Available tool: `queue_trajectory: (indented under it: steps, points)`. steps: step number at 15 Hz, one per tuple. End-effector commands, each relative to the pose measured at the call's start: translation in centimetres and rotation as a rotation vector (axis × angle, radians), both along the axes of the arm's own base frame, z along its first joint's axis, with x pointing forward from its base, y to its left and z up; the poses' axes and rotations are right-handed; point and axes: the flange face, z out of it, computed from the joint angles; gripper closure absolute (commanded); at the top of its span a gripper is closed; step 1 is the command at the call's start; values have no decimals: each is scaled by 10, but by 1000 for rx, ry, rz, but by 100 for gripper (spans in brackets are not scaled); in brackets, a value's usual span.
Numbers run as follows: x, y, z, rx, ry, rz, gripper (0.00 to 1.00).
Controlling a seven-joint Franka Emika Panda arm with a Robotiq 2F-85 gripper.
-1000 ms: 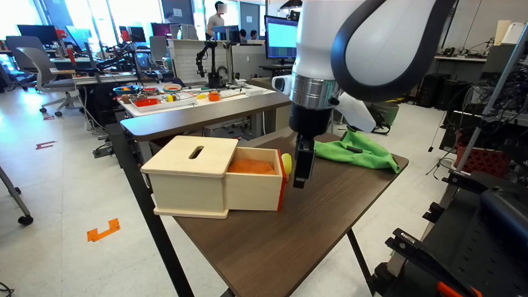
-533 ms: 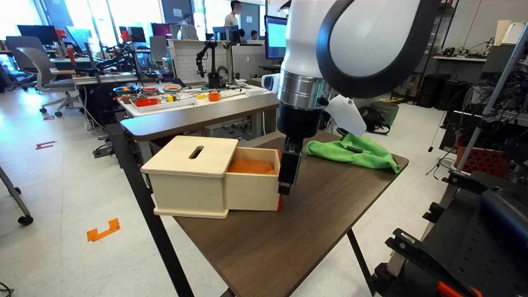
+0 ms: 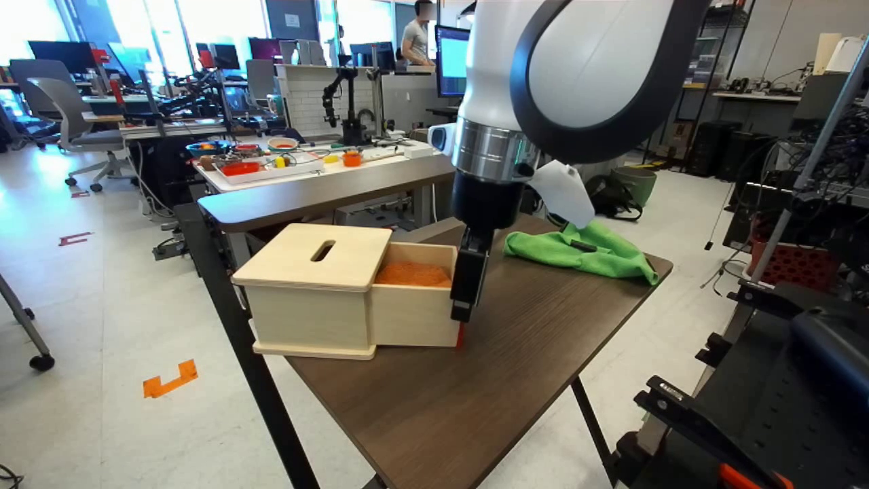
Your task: Close the drawer
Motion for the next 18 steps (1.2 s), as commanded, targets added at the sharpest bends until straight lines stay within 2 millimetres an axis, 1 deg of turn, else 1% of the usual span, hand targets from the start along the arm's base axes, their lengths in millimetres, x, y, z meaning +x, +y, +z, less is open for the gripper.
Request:
queue_trajectory:
  steps: [1,4,7,10,14,18]
  points:
    - [4,11,-6,35,-3,31,0]
    - [3,24,-6,46,-1,61,0]
    - [4,28,-5,46,-3,74,0]
    - [11,32,0,48,-24,81,0]
    - [23,42,13,65,-62,90,0]
    - [32,48,14,88,-84,90,0]
